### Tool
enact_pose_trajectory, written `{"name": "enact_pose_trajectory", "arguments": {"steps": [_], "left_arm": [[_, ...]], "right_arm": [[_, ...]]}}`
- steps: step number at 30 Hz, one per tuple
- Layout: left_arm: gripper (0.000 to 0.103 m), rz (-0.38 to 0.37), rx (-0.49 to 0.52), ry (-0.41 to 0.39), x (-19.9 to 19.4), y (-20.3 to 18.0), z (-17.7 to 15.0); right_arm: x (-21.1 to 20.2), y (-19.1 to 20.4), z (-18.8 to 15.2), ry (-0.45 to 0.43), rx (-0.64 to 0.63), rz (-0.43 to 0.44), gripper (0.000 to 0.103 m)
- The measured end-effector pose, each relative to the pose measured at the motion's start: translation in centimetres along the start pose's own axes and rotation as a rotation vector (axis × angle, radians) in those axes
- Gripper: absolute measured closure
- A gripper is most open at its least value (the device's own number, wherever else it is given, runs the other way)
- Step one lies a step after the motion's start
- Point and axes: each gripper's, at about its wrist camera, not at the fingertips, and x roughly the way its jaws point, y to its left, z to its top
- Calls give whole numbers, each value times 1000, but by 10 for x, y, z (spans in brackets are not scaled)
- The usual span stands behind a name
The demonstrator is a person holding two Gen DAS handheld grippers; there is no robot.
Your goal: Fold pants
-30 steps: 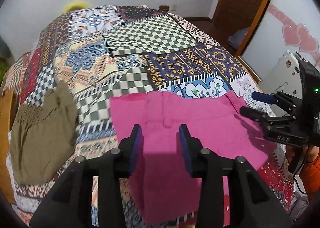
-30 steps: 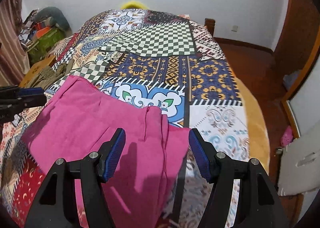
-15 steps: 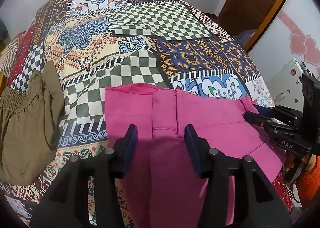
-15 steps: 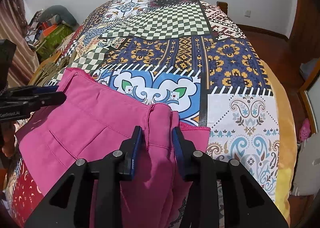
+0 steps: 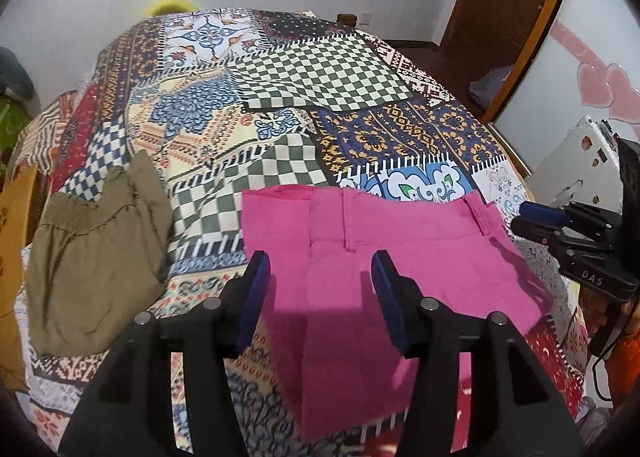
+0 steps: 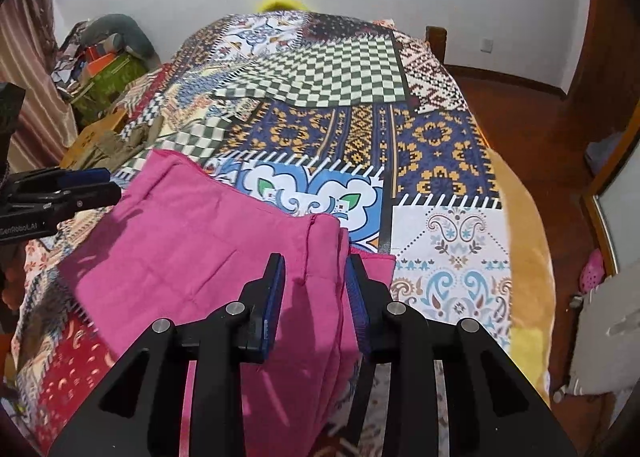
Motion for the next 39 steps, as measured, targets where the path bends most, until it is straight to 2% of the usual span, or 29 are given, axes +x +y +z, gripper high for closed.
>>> {"name": "enact_pose_trajectory", "arguments": {"steps": [2,4,6,7,13,17,20,24,27,39], "left_arm": [[50,7,4,4,-5,1,-5],[44,11,1,13,-7,4,-11],[39,9,-9,20,-7,7,-18],[39,9,-13,25,-6,9,-21],[39,-32,-66,90,14,20,-34],[39,-89,-101,102,24,21,-32],[38,-116,-102,112,33,17,-27],[31,-118,-101,116,43,14,-23],[29,-160,-144,138,51,23,-23],[29,-191,-129,149,39,22,-35]], "right_arm": [[-7,0,-4,-3,6,-2,75],[-9,0,-8,3,22,-2,69],[-11,-2,-15,6,42,6,49],[-12,-1,-18,4,46,8,47],[1,-9,-34,59,111,28,46],[11,-16,-41,88,154,56,46],[18,-19,-42,102,170,67,42],[26,-20,-39,106,174,77,40],[31,-20,-36,104,180,86,40],[30,-21,-40,105,201,144,40]]}}
